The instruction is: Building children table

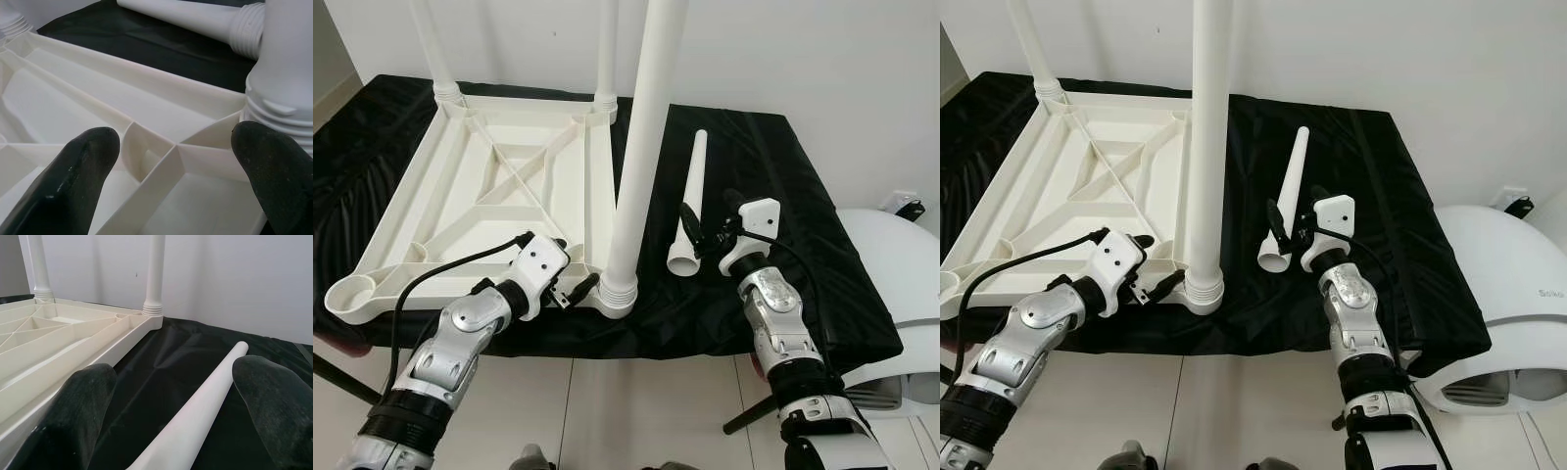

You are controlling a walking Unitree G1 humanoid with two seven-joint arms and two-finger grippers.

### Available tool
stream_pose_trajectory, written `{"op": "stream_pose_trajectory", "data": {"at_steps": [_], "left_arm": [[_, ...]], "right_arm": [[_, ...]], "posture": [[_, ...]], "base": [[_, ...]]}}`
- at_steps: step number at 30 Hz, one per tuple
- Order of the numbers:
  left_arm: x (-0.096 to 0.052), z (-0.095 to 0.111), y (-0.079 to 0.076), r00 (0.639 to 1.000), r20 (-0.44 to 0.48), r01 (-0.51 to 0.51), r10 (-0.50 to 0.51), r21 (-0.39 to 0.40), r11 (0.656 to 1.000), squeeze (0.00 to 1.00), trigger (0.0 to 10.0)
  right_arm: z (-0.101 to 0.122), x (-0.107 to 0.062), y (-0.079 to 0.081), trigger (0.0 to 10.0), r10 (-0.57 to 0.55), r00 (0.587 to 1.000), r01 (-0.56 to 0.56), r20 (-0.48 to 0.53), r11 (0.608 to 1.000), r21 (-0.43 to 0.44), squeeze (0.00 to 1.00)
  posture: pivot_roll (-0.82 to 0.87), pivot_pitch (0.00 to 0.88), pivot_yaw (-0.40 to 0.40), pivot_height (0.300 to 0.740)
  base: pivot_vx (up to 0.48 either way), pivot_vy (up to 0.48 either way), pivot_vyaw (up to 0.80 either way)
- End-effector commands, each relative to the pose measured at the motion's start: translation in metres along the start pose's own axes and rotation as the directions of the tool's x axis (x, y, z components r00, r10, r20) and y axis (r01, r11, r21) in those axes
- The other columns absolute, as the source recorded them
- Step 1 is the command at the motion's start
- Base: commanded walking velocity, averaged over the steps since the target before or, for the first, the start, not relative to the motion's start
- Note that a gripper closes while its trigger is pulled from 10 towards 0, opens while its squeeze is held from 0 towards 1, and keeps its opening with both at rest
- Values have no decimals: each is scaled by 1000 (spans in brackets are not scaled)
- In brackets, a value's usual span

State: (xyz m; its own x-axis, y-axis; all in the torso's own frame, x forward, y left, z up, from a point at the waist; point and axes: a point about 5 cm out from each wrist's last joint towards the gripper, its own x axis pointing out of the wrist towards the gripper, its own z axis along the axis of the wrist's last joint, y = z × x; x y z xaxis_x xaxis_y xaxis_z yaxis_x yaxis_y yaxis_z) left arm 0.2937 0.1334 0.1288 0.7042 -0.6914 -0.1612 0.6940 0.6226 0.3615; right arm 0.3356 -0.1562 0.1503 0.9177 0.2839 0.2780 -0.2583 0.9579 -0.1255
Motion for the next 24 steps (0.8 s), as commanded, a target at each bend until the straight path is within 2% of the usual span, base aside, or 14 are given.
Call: {"op": "stream_pose_trajectory", "data": {"at_steps": [1,6,13,24], "left_arm": [[4,-7,-21,970,-39,242,-241,13,970,0,10000],[13,-14,-29,960,-79,273,-268,50,961,0,10000],[23,-16,-31,956,-108,281,-272,80,956,0,10000],[47,0,-29,979,-30,204,-203,52,978,0,10000]], "right_arm": [[1,2,0,10000,1,1000,-1,8,1000,-1,0],[1,1,-2,10000,-10,1000,10,10,1000,-4,0],[2,0,-1,10000,-24,1000,24,14,1000,1,0],[2,-3,-2,10000,-42,999,42,21,999,5,0]], "posture": [[27,0,-38,740],[15,0,-29,740],[6,0,-18,740],[-9,0,-9,740]], "base": [[0,0,0],[0,0,0],[0,0,0],[0,0,0]]}}
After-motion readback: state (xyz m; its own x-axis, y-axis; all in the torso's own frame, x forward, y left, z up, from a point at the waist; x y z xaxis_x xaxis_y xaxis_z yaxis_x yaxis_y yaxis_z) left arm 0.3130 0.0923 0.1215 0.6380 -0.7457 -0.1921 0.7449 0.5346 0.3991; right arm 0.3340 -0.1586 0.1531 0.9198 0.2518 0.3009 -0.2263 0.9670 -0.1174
